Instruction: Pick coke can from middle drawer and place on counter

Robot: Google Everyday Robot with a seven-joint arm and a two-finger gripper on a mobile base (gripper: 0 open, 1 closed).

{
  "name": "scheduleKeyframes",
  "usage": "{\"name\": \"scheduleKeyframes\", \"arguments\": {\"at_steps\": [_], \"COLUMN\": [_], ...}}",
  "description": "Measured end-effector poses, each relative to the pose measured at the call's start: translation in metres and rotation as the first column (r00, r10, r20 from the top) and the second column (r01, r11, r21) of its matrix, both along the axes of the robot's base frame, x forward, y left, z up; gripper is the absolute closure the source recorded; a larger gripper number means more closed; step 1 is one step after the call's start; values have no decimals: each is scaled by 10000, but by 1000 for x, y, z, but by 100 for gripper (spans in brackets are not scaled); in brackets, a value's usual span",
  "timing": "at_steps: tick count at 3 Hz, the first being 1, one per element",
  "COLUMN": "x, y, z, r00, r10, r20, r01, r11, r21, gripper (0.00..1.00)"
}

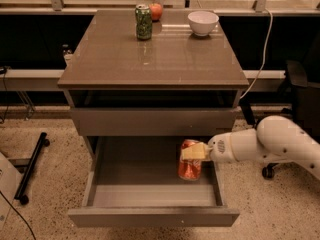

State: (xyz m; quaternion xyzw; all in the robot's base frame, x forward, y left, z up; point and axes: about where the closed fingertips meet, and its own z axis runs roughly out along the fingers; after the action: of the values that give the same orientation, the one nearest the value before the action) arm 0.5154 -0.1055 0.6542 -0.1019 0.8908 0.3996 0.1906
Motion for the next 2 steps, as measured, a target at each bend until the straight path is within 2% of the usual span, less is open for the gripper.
{"name": "scheduleKeyframes", "arguments": {"at_steps": [1, 2], "x": [-1, 1], "y": [-24, -36], "z": [62, 128], "r00": [9830, 9244], "r10": [439, 1041], "r20": [1782, 3669], "r01": [-405, -874], "r11": [9989, 9942], "r21": [-226, -621], "gripper": [100, 100]}}
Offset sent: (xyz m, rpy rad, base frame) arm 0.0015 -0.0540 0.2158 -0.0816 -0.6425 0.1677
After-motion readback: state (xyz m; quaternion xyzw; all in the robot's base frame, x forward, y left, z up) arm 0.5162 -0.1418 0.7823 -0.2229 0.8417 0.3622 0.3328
